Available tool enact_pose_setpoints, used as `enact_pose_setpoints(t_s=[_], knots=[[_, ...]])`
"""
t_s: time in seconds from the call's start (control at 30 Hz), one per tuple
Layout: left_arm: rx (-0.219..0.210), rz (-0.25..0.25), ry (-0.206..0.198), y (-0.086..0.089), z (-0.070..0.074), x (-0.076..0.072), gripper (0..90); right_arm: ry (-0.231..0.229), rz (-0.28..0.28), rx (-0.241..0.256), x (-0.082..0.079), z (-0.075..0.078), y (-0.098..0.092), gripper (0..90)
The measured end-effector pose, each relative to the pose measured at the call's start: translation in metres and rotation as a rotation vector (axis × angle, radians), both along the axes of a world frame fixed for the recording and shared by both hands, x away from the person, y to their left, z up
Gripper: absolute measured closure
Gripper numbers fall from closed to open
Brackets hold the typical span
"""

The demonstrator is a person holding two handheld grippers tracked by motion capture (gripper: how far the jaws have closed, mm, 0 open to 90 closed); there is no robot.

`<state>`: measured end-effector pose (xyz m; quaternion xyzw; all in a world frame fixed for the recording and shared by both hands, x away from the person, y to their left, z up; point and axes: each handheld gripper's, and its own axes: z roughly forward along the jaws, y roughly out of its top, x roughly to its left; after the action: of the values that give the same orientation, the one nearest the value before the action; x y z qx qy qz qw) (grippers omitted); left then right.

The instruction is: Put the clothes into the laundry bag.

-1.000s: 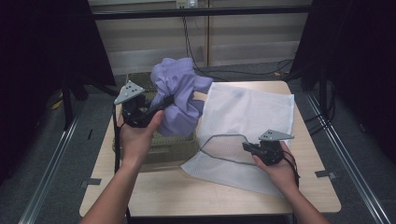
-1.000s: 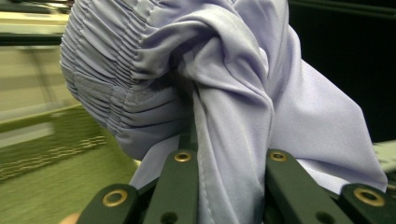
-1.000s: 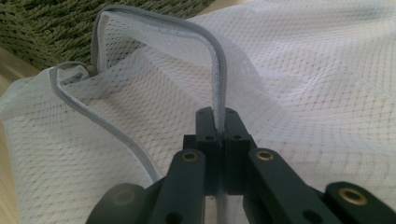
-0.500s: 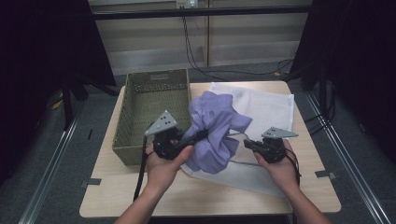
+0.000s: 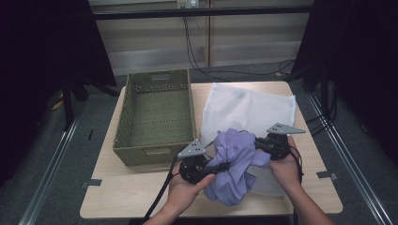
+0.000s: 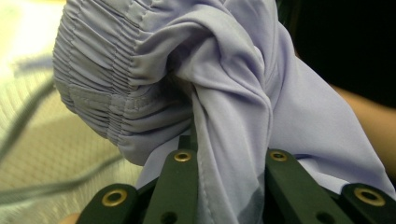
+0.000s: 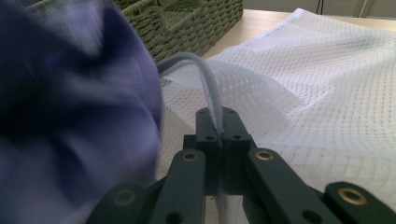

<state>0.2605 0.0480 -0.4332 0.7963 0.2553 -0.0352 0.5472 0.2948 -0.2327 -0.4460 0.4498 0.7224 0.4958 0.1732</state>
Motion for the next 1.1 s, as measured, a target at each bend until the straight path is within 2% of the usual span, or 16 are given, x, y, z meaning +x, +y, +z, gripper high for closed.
enact_pose_setpoints(t_s=[0.1,0.13,0.2,0.23,0.33,0.37,0.43,0.53,0.57,0.67,0.87,1.07,1.1], knots=[[0.048,-0.007,0.030,-0.008,-0.016,0.002,82.0,-0.012,0.005,0.013,0.000,0.004,0.000,88.8],[0.048,-0.007,0.030,-0.008,-0.016,0.002,82.0,-0.012,0.005,0.013,0.000,0.004,0.000,88.8],[0.075,-0.016,0.051,-0.011,-0.020,0.005,81.9,-0.018,0.008,0.017,-0.002,0.006,0.001,88.9],[0.075,-0.024,0.063,-0.014,-0.021,0.006,81.9,-0.021,0.012,0.017,-0.002,0.007,0.001,88.8],[0.104,-0.047,0.068,-0.022,-0.022,0.004,81.9,-0.032,0.018,0.021,-0.004,0.010,0.003,88.9],[0.122,-0.062,0.056,-0.024,-0.022,0.003,81.9,-0.030,0.015,0.021,-0.004,0.011,0.004,88.8],[0.138,-0.062,0.050,-0.028,-0.022,0.001,81.8,-0.039,0.022,0.022,-0.005,0.012,0.005,88.8],[0.143,-0.046,0.071,-0.031,-0.021,0.004,81.8,-0.049,0.020,0.023,-0.006,0.013,0.005,88.8],[0.161,-0.042,0.076,-0.031,-0.020,0.006,81.8,-0.053,0.018,0.023,-0.007,0.013,0.005,88.9],[0.140,-0.013,0.114,-0.033,-0.020,0.010,81.7,-0.062,0.019,0.023,-0.008,0.015,0.006,88.8],[0.133,0.035,0.131,-0.035,-0.012,0.017,81.3,-0.093,0.026,0.009,-0.014,0.020,0.010,88.8],[0.095,0.112,0.159,-0.036,-0.005,0.026,81.0,-0.136,0.025,0.005,-0.018,0.026,0.009,88.9],[0.096,0.139,0.179,-0.036,-0.006,0.030,80.9,-0.147,0.025,0.009,-0.019,0.027,0.008,88.9]])
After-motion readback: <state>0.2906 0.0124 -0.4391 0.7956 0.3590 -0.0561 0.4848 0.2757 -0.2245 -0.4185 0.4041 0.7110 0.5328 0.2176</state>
